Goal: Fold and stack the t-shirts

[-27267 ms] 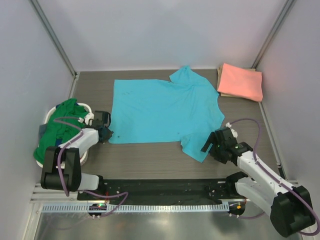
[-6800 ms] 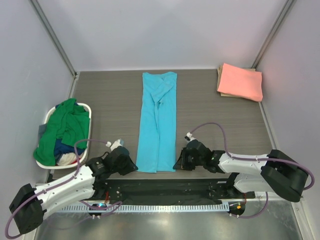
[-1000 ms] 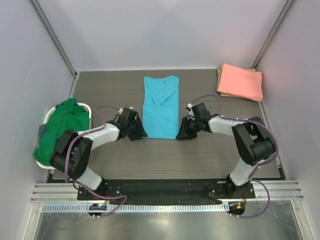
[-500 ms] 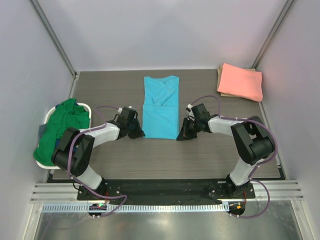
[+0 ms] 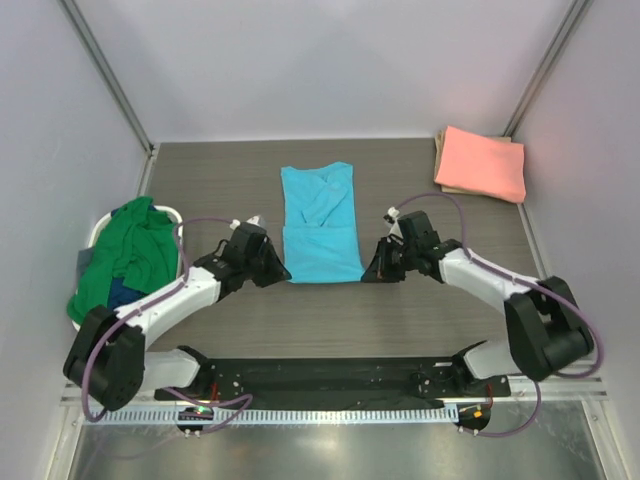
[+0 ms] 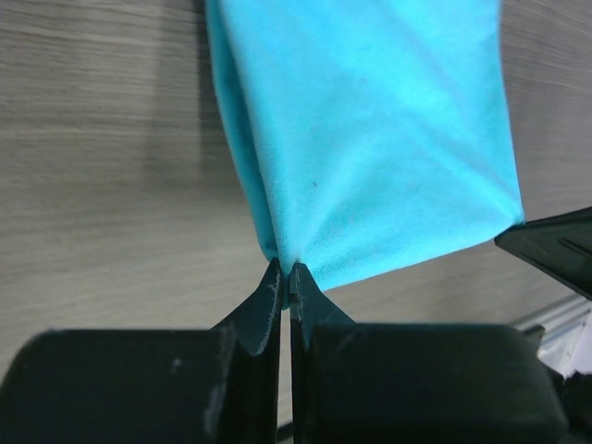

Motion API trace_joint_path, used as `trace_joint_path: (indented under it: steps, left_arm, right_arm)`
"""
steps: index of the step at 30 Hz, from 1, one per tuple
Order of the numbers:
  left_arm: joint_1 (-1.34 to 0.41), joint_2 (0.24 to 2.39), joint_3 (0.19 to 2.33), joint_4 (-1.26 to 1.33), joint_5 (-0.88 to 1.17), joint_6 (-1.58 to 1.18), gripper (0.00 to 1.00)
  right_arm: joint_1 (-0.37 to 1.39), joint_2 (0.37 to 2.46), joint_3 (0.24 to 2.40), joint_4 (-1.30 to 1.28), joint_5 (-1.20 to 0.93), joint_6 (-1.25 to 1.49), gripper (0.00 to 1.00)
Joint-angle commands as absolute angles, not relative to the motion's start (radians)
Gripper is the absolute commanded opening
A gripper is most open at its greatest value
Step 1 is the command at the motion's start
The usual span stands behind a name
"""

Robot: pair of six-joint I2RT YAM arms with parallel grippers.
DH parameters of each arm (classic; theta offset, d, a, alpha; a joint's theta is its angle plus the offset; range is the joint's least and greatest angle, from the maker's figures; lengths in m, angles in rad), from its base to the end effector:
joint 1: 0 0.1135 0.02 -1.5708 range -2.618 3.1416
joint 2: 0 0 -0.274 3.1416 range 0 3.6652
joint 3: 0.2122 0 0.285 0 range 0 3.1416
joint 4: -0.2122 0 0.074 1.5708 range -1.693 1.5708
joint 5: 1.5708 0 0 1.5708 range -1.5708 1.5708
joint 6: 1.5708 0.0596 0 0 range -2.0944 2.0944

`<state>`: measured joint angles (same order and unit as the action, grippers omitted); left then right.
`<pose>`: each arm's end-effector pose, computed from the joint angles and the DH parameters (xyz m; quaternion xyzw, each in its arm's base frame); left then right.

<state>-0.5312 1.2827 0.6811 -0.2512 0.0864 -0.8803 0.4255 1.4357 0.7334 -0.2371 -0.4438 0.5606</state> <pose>0.2505 -0.1531 0.1676 -0.1475 0.9238 -0.2584 0.2409 0.2718 0.1513 0.1477 -0.0056 0.9298 0.3276 0.1678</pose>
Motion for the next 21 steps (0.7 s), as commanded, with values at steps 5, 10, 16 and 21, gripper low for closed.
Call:
trace_joint_path:
  steps: [5,10,16,21]
  left_arm:
    - [-0.638,1.076,0.669,-0.432,0.038,-0.971,0.0]
    - [-0.73,0.985,0.727,-0.556,-0.028,-1.022,0.0]
    - [-0.733,0.999,0.899,-0.687,-0.109,-0.973,0.0]
    - [-0.701,1.138,1.087,-0.756,-0.14,-0.902,0.0]
  right_arm:
    - [0.452,1.14,0.703,-0.409,-0.399,0.609,0.01]
    - [0.489,0.987,0.736,-0.531,-0.356,0.655,0.01]
    - [0.489,1.006,0.917,-0.64,-0.264,0.623,0.01]
    - [0.466,1.158,1.093,-0.692,-0.204,0.548,0.01]
